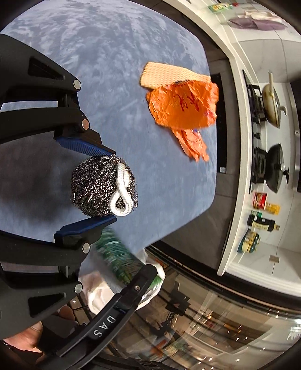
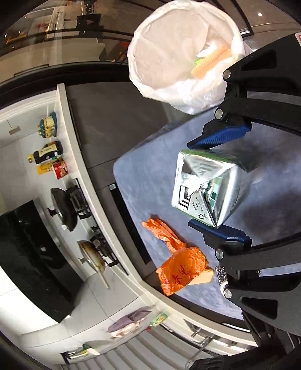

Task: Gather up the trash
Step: 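Carry the scrubber and milk carton over the bin and open both grippers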

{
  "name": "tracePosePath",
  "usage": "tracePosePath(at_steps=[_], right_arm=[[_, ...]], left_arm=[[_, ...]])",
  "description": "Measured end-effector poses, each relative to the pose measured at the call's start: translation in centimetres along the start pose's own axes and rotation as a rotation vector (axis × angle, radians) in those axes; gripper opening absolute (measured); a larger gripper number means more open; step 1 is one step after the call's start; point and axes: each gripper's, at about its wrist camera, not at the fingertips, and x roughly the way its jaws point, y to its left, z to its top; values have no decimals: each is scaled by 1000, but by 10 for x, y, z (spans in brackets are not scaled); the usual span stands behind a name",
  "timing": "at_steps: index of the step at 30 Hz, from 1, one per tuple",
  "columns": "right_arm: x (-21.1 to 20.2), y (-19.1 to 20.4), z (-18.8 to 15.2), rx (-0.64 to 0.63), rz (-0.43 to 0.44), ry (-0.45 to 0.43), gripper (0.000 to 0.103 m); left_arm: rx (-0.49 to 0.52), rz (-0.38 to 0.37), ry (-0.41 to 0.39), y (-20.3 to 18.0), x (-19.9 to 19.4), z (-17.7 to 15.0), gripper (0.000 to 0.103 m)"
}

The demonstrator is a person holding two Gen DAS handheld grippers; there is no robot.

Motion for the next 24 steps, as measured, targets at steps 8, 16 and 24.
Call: tracePosePath(at_steps=[8,16,24], right_arm=[[-19,-26,7,26,3,-15,52],[-23,-39,-22,16,4,51,50],[-30,-45,-38,15,27,114,52]], left_arm=[[42,-15,-16,-35,-8,1,48],[62,-8,0,-47,-6,-7,48],[74,-11,21,-55,-5,-17,48]])
